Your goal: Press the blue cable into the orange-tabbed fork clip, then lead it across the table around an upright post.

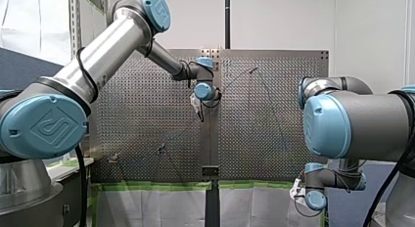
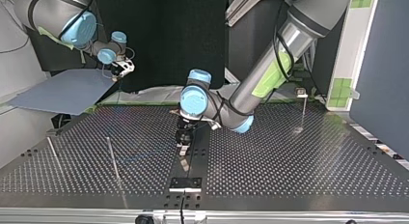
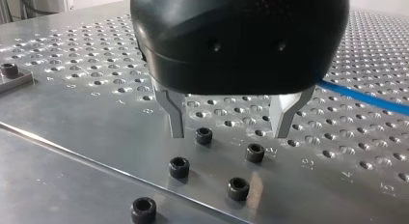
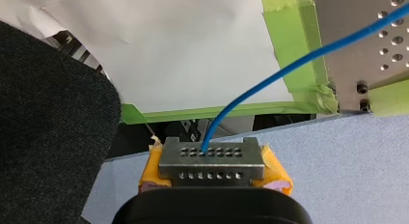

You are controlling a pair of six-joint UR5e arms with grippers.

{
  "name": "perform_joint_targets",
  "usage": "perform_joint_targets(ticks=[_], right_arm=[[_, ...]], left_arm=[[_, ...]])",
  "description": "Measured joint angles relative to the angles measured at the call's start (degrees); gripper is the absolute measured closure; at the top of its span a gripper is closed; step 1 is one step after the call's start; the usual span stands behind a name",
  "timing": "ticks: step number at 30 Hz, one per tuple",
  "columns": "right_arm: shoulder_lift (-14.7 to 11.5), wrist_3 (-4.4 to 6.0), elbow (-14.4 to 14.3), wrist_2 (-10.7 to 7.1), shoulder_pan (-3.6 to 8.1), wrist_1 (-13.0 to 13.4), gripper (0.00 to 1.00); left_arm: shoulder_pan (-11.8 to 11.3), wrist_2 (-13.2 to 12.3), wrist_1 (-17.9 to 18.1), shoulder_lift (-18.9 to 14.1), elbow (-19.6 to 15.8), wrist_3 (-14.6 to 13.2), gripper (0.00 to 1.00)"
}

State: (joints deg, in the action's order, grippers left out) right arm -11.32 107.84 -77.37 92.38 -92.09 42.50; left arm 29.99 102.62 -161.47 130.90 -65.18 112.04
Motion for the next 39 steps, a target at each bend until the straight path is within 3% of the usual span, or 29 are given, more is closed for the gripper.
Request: perform_joint_targets(ticks=[14,26,32,39], right_arm=[[3.8,-0.14,3.2,0.01,0.37,-1.0,1.0],[4.1,-0.11,4.6,0.01,0.72,-1.0,1.0],[4.2,-0.15,4.7,0.0,0.75,-1.1,1.0],[4.2,-0.16,4.7,-0.01,0.74,-1.4,1.0]], left_arm=[[0.3,0.0,0.0,0.0,0.0,0.0,0.14],[1.4,0.4,-1.5,0.0,0.0,0.0,0.14],[1.9,0.4,-4.0,-0.1,0.0,0.1,0.14],[2.2,-1.9,-5.8,-2.0,0.0,0.3,0.11]])
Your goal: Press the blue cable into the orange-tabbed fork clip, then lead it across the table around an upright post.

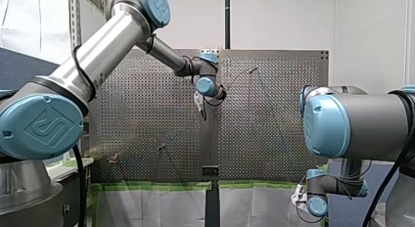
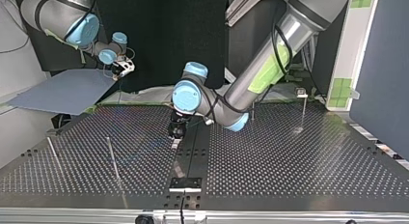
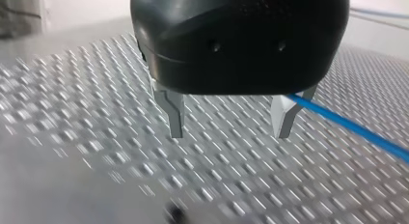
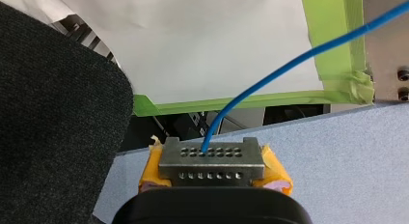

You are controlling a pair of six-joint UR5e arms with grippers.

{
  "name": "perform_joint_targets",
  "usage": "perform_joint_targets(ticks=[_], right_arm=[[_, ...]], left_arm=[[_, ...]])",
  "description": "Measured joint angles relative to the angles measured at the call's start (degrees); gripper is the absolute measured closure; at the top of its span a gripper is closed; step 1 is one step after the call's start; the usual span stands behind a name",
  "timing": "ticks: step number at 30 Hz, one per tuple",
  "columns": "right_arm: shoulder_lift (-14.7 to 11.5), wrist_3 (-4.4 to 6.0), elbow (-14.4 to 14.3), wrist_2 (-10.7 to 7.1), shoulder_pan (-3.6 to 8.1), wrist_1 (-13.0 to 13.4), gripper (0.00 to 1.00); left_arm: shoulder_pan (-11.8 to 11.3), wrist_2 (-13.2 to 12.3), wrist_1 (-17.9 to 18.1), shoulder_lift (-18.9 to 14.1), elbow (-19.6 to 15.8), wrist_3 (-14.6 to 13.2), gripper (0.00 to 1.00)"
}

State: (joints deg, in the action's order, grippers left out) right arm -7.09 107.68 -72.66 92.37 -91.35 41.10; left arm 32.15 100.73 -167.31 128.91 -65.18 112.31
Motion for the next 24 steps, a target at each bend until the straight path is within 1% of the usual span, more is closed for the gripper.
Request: perform_joint_targets(ticks=[4,8,18,21,24], right_arm=[[0.0,0.0,0.0,0.0,-0.01,-0.1,1.0],[0.0,-0.01,0.0,0.01,-0.01,-0.4,1.0],[0.0,-0.08,0.0,0.01,-0.02,-1.1,1.0],[0.0,-0.09,0.0,0.01,-0.02,-1.1,1.0],[0.0,-0.09,0.0,0.01,0.0,-1.2,1.0]], left_arm=[[0.3,-2.1,-0.6,-2.1,0.0,1.5,0.11],[0.5,-4.2,-2.2,-3.8,0.0,3.5,0.11],[1.4,-9.9,-7.7,-4.6,0.0,8.9,0.11],[1.7,-11.6,-8.8,-5.3,0.0,8.7,0.11],[2.1,-13.4,-8.3,-6.7,0.0,8.2,0.11]])
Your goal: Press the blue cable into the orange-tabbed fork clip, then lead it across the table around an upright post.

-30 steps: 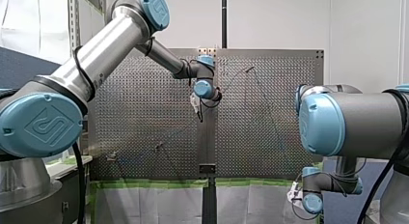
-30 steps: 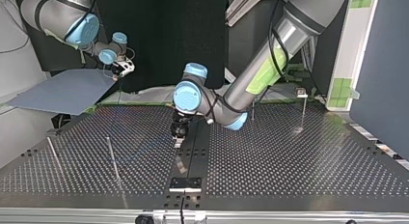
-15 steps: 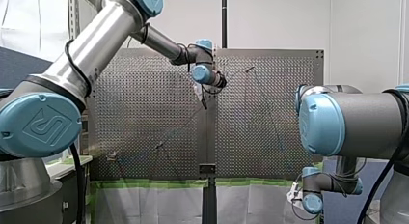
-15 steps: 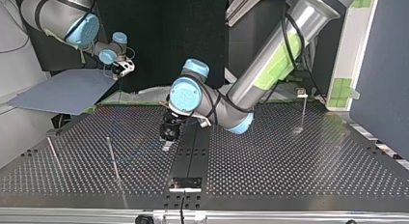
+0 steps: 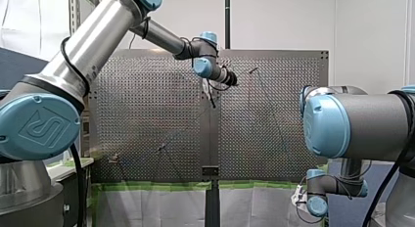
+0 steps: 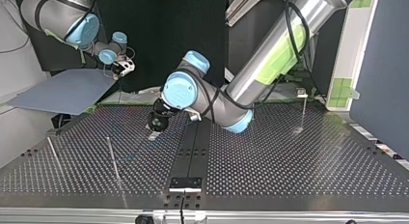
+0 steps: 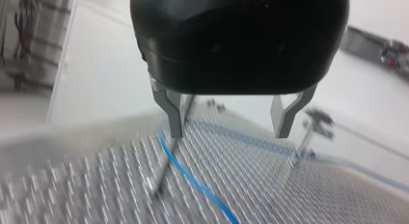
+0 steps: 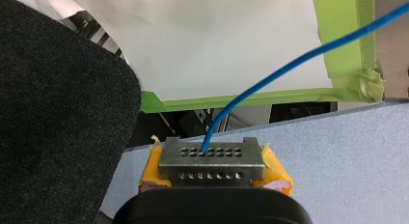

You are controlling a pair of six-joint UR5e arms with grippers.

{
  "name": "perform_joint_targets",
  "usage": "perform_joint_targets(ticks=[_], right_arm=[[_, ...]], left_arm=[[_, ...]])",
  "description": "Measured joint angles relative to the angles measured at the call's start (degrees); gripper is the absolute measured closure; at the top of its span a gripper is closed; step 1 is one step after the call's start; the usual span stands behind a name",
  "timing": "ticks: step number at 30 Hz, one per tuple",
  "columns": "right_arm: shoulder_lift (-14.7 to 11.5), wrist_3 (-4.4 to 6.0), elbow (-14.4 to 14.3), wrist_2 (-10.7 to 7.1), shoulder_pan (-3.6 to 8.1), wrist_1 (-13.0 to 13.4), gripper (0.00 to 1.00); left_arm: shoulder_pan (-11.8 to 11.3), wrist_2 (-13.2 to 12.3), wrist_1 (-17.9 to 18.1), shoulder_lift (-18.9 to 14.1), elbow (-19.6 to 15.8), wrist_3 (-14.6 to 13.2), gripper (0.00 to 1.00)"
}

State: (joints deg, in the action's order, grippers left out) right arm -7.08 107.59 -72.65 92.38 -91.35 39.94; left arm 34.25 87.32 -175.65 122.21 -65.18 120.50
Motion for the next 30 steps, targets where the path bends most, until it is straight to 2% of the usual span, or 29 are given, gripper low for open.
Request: perform_joint_targets(ticks=[8,15,21,26,30], right_arm=[[0.0,0.02,0.0,0.0,0.04,0.0,1.0],[0.0,0.0,0.0,0.0,0.03,0.0,1.0],[0.0,0.0,0.0,-0.08,0.01,0.0,1.0],[0.0,0.0,0.0,-0.16,0.0,0.0,1.0],[0.0,0.0,0.0,-0.26,-0.06,0.0,1.0]], left_arm=[[1.6,-4.6,4.1,-4.5,0.0,0.1,0.11],[3.1,-7.8,8.5,-6.9,0.0,2.8,0.0],[3.2,-8.5,10.9,-7.0,0.0,4.4,0.0],[2.8,-8.2,11.3,-6.4,0.0,4.5,0.0],[2.7,-7.3,11.1,-4.6,0.0,4.3,0.0]])
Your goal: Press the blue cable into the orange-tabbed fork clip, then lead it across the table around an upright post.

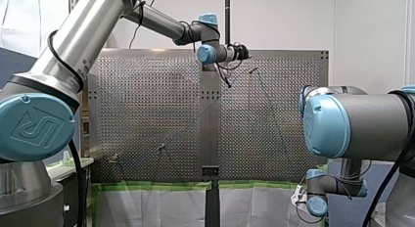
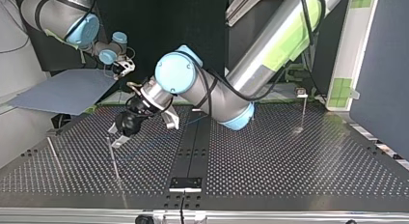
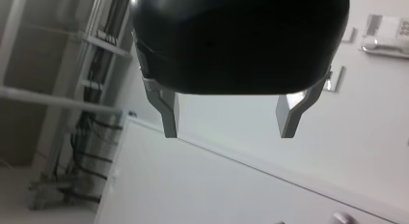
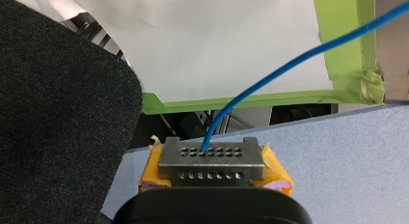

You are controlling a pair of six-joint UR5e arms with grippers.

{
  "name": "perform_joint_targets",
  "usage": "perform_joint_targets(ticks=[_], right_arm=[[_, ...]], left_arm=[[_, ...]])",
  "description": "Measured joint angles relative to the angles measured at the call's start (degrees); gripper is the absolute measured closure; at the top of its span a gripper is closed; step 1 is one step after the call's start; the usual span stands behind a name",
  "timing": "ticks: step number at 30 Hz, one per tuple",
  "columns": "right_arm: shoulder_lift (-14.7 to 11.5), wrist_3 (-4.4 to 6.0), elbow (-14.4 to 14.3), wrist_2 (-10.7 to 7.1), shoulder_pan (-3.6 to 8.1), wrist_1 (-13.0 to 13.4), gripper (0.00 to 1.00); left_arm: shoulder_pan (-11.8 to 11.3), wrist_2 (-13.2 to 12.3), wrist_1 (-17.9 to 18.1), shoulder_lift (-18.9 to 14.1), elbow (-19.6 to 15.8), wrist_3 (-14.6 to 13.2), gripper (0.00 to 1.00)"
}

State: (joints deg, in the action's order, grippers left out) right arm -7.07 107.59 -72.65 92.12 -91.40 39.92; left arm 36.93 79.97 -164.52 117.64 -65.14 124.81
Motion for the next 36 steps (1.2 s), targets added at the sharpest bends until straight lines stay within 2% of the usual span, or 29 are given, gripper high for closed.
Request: perform_joint_targets(ticks=[6,11,16,30,36], right_arm=[[0.0,0.0,0.0,-0.08,-0.08,0.0,1.0],[0.0,0.0,0.0,-0.15,-0.12,0.0,1.0],[0.0,0.0,0.0,-0.24,-0.09,0.0,1.0],[0.0,0.0,0.0,-0.46,-0.05,0.0,1.0],[0.0,0.0,0.0,-0.52,-0.04,0.0,1.0]], left_arm=[[0.3,2.7,-2.1,3.2,0.1,-2.6,0.0],[1.4,5.6,-5.0,4.9,2.0,-5.5,0.0],[2.9,8.9,-8.3,5.1,3.6,-8.8,0.0],[5.3,17.3,-16.5,5.1,3.9,-17.1,0.0],[6.2,19.3,-17.0,4.6,3.9,-20.8,0.0]])
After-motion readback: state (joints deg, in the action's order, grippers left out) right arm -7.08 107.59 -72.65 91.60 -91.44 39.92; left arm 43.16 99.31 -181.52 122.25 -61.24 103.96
